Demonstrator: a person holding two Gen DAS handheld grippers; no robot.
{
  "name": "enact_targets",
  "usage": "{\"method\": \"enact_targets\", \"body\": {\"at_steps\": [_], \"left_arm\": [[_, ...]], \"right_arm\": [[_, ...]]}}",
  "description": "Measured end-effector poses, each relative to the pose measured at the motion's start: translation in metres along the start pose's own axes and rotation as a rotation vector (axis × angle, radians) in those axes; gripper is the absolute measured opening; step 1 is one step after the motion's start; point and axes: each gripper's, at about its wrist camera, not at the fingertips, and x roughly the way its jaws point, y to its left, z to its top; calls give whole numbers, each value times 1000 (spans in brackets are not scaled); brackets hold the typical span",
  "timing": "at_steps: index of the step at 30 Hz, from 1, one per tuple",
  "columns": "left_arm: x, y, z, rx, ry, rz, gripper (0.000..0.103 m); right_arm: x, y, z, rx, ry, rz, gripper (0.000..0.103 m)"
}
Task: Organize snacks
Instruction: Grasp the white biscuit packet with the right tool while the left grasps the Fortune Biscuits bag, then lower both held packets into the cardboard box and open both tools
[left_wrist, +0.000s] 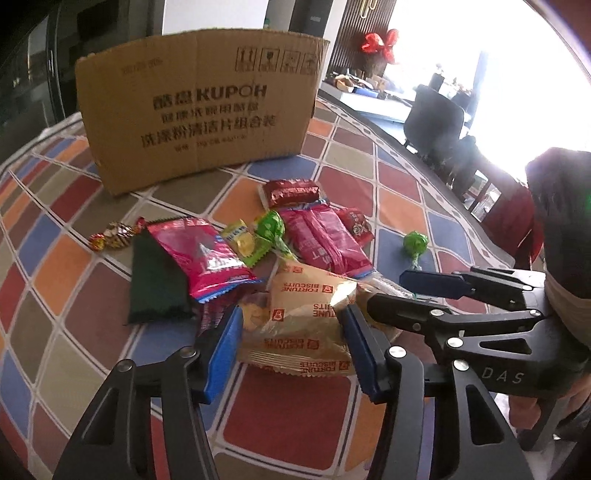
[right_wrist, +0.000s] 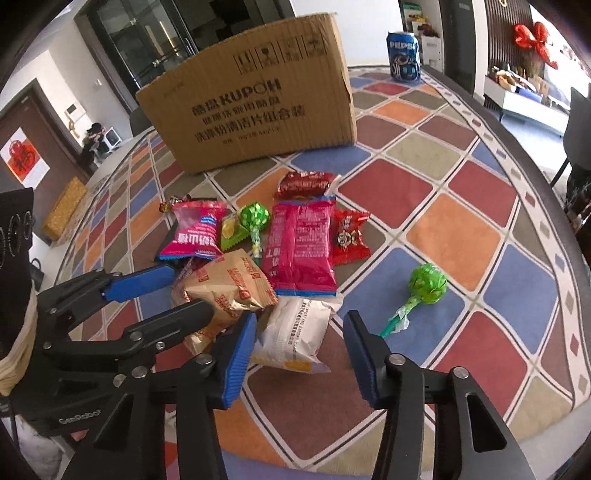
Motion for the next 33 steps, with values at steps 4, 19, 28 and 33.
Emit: {"method": "enact_targets", "body": {"at_steps": [4, 19, 28, 33], "left_arm": [[7, 0, 1, -17, 13, -16, 54], [-2, -4, 3, -53, -33, 16, 47], [-34, -9, 4, -64, -112, 86, 47], [-50, -8, 15, -60, -160, 121, 47]], "right_arm": [[3, -4, -1, 19, 16, 11, 44], [3, -6, -5, 27, 19, 28, 33], [-19, 1, -4, 4, -53, 41, 31], [-33, 8, 6, -22, -110, 44, 31]]}}
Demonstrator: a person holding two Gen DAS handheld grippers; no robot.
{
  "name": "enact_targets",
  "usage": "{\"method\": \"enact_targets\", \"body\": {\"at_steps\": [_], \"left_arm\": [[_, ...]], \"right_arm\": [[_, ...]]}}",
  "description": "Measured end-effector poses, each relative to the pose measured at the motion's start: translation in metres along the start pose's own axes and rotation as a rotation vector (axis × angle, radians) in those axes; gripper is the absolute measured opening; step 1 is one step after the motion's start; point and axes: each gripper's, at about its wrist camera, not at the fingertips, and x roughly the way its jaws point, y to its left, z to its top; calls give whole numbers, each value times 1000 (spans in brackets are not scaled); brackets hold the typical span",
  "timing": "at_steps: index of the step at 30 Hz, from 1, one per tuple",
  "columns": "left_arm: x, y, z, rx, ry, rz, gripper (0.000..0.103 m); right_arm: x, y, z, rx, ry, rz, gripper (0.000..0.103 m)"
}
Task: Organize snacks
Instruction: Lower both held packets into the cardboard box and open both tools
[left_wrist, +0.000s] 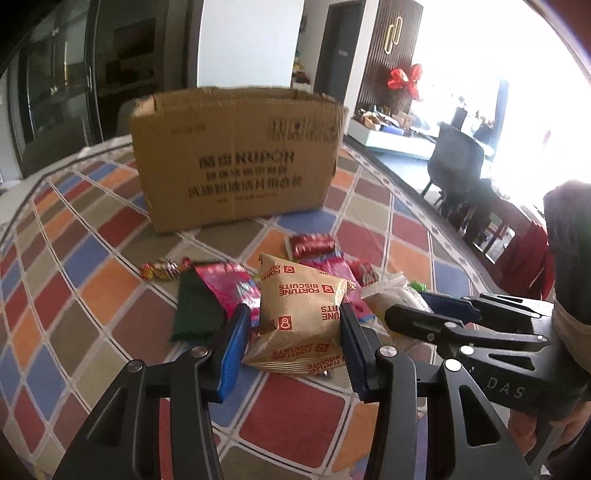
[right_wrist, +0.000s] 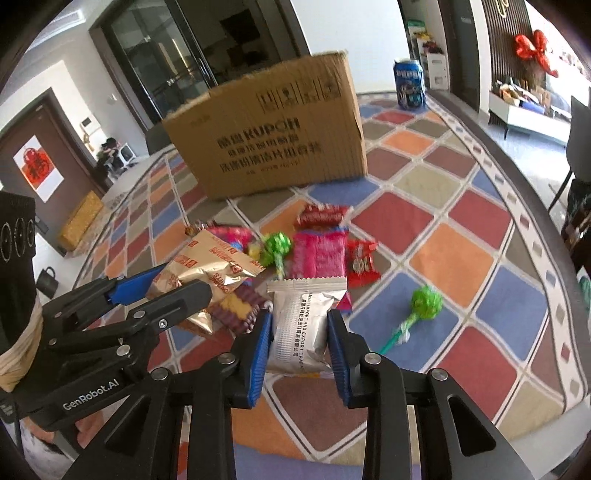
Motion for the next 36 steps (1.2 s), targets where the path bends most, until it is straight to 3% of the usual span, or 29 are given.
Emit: {"method": "enact_targets", "body": {"at_steps": [21, 36], "left_arm": [[-43, 25, 97, 9, -240, 110, 47], [-21, 62, 166, -4, -273, 179, 47]], "right_arm": [[-37, 26, 104, -104, -271, 8, 31], [-14, 36, 184, -139, -298, 2, 31]]}}
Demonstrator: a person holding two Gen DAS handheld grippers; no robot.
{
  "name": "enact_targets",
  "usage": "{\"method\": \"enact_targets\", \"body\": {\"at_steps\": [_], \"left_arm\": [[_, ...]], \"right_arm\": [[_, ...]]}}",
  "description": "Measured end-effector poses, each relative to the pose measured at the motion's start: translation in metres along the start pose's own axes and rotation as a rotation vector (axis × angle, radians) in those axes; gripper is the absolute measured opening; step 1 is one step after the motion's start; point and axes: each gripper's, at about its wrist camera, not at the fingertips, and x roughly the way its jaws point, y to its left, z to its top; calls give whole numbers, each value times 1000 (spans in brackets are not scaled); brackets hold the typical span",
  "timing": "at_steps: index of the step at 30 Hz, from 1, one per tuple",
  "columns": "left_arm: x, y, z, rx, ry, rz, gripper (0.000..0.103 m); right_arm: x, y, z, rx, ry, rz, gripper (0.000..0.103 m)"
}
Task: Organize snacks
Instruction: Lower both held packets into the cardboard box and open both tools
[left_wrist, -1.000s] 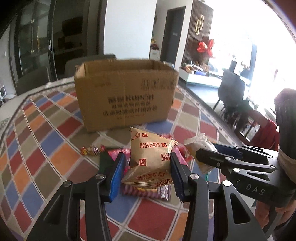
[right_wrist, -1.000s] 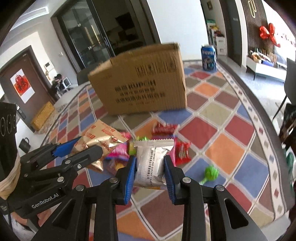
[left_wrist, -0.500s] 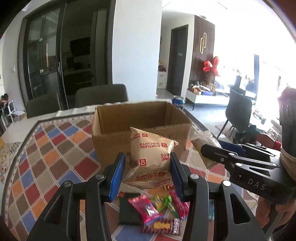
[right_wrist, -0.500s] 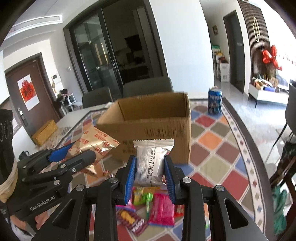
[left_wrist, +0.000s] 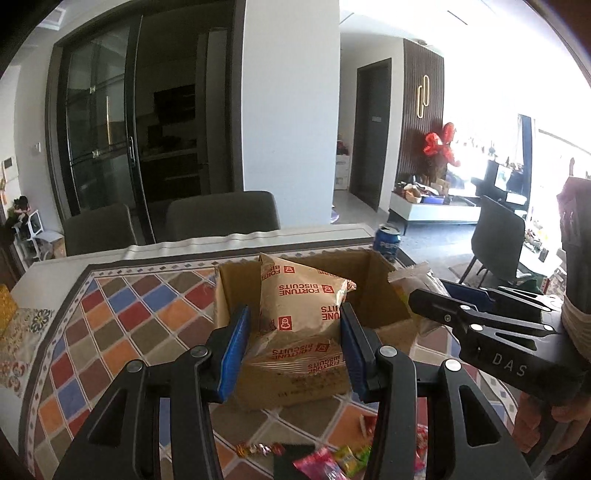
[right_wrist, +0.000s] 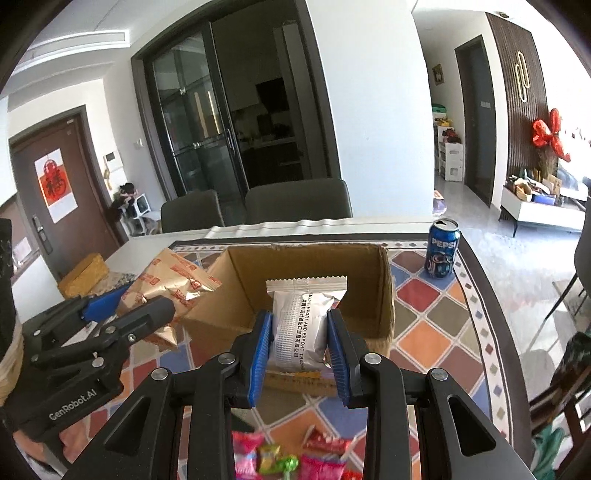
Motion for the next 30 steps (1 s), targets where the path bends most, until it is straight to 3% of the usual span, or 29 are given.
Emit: {"method": "enact_targets", "body": {"at_steps": [11, 16, 20, 30], "left_arm": [[56, 16, 20, -19, 82, 13, 47], [69, 17, 23, -5, 102, 67, 52], [67, 18, 18, -4, 109, 80, 60], [34, 11, 4, -20, 132, 110, 63]], "right_arm": [[41, -4, 26, -9, 38, -17, 31], [55, -6, 30, -11, 61, -33, 34], [60, -7, 29, -10, 74, -60, 39], [35, 0, 19, -15, 61, -38, 42]]}}
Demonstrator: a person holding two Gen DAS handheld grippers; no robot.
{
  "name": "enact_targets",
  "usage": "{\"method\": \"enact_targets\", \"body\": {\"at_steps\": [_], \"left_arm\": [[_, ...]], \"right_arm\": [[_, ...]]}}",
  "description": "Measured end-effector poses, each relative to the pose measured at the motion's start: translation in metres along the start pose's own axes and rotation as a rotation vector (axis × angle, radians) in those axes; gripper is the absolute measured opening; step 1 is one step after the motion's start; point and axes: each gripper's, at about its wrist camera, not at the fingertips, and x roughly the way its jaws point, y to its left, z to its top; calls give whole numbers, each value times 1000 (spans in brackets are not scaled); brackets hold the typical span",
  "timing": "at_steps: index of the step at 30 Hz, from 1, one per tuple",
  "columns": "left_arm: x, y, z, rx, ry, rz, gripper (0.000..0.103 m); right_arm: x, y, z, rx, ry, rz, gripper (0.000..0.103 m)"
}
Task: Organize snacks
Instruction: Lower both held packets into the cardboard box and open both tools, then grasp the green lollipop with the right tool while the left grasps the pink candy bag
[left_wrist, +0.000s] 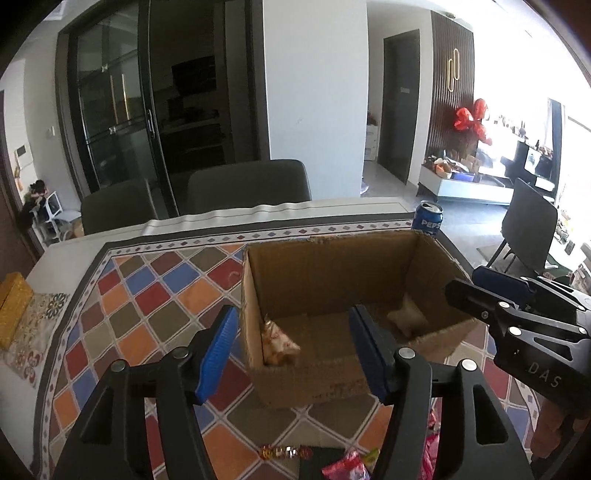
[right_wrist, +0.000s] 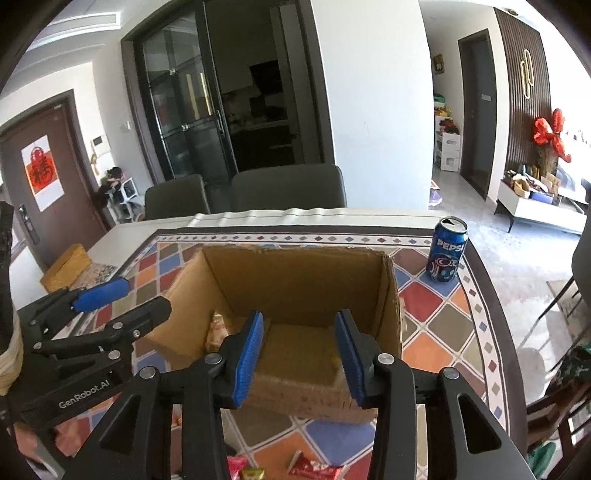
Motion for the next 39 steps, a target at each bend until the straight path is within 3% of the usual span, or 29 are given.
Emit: {"method": "enact_targets", "body": {"at_steps": [9, 19, 39], "left_arm": [[-36, -7, -24, -11, -3, -33, 64], [-48, -16, -63, -11, 43, -68, 65], [-16, -30, -140, 22, 189, -161, 64]], "right_arm": [[-33, 9, -24, -17, -7, 36, 42], [-45, 12, -56, -22, 27, 68, 42], [-21, 11, -130, -51, 183, 92, 42]]}}
